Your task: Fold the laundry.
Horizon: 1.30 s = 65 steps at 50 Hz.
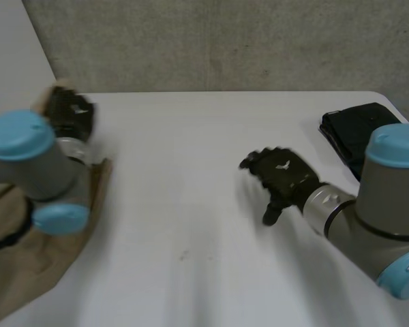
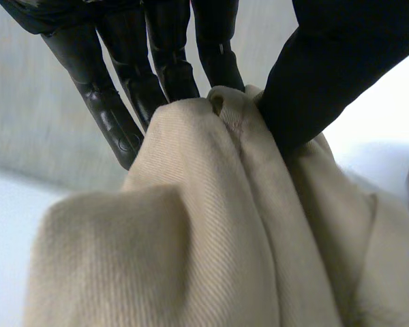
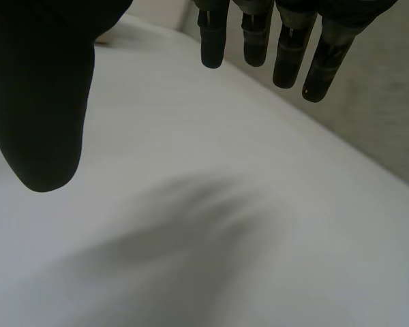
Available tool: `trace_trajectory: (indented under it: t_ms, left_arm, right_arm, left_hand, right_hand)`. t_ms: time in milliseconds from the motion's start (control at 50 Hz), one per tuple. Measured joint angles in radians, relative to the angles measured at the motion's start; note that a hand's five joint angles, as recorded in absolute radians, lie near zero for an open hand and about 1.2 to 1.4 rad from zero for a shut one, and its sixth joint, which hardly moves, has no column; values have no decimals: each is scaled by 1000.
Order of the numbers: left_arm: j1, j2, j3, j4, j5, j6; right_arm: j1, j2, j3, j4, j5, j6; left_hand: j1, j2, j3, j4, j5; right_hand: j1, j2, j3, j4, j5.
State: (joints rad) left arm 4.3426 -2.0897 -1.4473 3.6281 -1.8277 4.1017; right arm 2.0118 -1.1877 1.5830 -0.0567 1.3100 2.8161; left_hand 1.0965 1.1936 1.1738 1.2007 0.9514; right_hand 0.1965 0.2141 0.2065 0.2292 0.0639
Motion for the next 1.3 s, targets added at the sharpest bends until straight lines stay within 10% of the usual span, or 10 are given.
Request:
trace_trajectory:
  t_ms: [220, 360, 700, 1080, 1260, 1300]
  left_arm:
    - [-409, 16, -45, -38, 12, -265]
    - [-497, 26, -68, -112, 6, -298]
    - [-237, 404, -187, -263, 30, -327]
    - [93, 114, -21, -538, 496, -439]
    - [96, -67, 95, -594, 491, -390]
    - [89, -85, 116, -592, 472, -378]
  right_arm:
    - [-99, -54, -15, -49, 59, 19]
    - [-134, -61, -46, -42, 50, 17]
    - [-100, -44, -230, 209, -30, -120]
    - [44, 322, -542, 363, -56, 6]
    - [42, 476, -634, 281, -50, 79]
    - [43, 494, -655, 268, -49, 91]
  left_hand:
    - [-20, -54, -44, -59, -18]
    - [-887, -955, -923, -964, -883]
    - [-893, -990, -965, -997, -907]
    - [-882, -983, -958, -990, -902]
    - [-264, -388, -378, -401, -340]
    - [-21, -117, -104, -131, -88]
  right_hand:
    - [0, 0, 0, 0, 0]
    - [0, 0, 0, 0, 0]
    - [0, 0, 0, 0, 0]
    - [0, 0, 0, 0, 0]
    - [89, 116, 125, 103, 94]
    - [428, 476, 477, 435, 410]
